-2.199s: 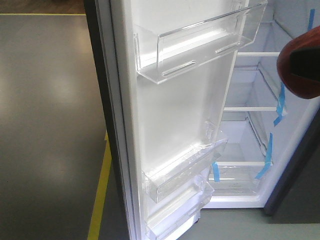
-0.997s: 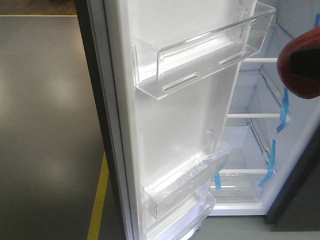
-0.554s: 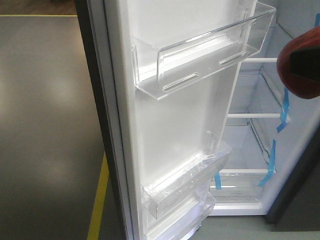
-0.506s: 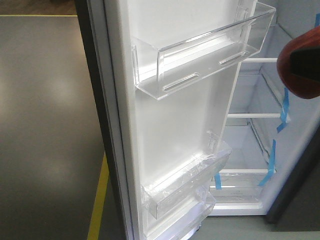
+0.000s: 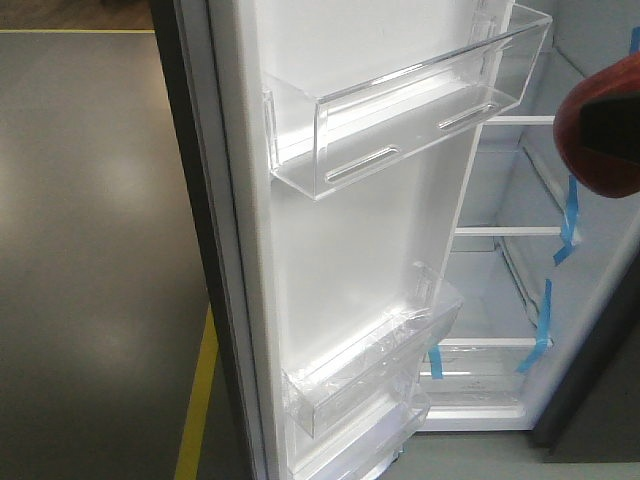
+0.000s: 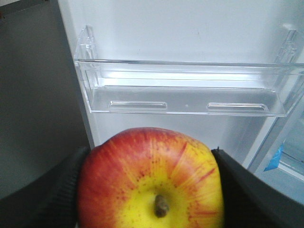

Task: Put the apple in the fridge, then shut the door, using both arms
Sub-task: 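Move the right gripper with the apple above the upper door shelf, then lower the apple into the upper door shelf and open the right gripper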

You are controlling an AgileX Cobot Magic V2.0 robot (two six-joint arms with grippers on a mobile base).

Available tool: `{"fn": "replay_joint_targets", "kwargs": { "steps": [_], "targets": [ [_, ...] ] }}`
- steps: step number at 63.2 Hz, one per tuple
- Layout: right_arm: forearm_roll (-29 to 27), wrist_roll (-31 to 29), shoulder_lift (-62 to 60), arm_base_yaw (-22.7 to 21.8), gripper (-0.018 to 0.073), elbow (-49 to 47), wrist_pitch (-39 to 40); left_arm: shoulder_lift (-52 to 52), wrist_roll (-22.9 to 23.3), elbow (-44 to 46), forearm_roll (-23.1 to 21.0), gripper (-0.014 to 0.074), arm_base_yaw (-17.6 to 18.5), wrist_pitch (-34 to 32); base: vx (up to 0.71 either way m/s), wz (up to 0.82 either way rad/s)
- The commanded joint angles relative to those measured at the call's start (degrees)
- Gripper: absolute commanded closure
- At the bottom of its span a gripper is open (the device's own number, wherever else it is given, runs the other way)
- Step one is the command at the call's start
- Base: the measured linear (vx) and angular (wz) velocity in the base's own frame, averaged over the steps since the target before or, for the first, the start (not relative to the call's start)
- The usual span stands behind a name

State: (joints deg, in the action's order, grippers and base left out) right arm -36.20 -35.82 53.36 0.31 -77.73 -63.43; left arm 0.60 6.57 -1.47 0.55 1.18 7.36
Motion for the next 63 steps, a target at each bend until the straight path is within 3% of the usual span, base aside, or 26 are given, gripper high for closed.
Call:
{"fn": "replay_joint_targets", "kwargs": {
  "steps": [1, 19, 28, 33, 45, 63],
  "targets": [
    [-2.2, -0.28, -0.3, -0.15, 0.0563, -1.33, 3.73, 0.82, 0.34, -1.22, -0.55, 0.0603, -0.03, -4.33, 0.0, 0.0],
    [-2.2, -0.22, -0.3, -0.15, 0.0563, -1.33, 6.65, 0.82, 0.34, -1.22, -0.55, 0.0603, -0.03, -4.33, 0.0, 0.0],
    [-3.85, -0.84, 0.88, -0.15, 0.0563, -1.45, 20.96, 0.82, 0.34, -1.22, -0.55, 0.0603, -0.03, -4.33, 0.0, 0.0],
    [-6.98, -3.58, 3.67, -0.15, 0.0563, -3.53, 24.79, 0.82, 0.34, -1.22, -0.55, 0.0603, -0.03, -4.33, 0.0, 0.0],
    [-15.95, -10.87, 17.85, -0.15, 0.0563, -16.4, 19.3, 0.82, 0.34, -1.22, -0.55, 0.0603, -0.03, -4.33, 0.0, 0.0],
    [-16.61, -11.98, 36.99, -0.1, 0.0559, -31.77, 12.74, 0.82, 0.34, -1.22, -0.55, 0.0603, -0.03, -4.33, 0.0, 0.0]
  ]
}}
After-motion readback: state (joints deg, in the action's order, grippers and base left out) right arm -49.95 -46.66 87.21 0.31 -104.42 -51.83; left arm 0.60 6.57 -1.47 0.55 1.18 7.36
